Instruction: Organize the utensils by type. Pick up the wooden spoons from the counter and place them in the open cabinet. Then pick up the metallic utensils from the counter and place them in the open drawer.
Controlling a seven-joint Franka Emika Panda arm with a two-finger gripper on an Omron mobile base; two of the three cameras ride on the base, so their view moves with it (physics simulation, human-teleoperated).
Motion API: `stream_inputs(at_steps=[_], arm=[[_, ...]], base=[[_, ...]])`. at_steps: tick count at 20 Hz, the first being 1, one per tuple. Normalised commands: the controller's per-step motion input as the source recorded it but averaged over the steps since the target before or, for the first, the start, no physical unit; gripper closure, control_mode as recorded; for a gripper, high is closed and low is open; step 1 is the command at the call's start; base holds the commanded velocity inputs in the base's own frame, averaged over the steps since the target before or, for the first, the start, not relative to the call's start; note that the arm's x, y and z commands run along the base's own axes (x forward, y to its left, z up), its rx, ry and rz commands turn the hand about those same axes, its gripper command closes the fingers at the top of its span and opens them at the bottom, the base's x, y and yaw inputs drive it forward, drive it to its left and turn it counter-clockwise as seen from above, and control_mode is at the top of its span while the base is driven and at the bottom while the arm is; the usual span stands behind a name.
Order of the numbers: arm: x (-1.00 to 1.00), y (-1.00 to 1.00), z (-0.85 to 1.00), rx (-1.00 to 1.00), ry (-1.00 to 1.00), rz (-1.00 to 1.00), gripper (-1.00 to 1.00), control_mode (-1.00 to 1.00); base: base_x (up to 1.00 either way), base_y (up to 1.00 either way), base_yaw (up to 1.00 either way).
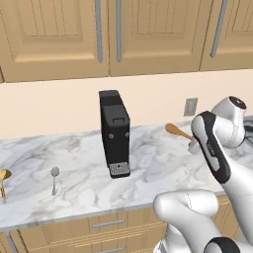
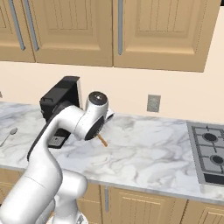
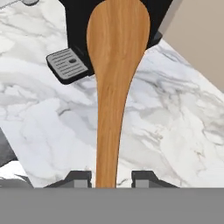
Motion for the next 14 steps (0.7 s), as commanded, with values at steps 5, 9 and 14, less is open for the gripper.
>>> stream_inputs(at_steps=[5, 9, 14], arm=[[-0.39, 0.00, 0.37, -0.17, -0.09, 0.28, 1.00, -1.00], [-0.46, 0.02, 0.32, -0.20, -0.20, 0.25, 1.00, -1.00], [-0.26, 0.05, 0.20, -0.12, -0.06, 0.13, 1.00, -1.00]], base=[[0.00, 0.00, 0.00], [0.00, 0.00, 0.00], [0.00, 0.00, 0.00]])
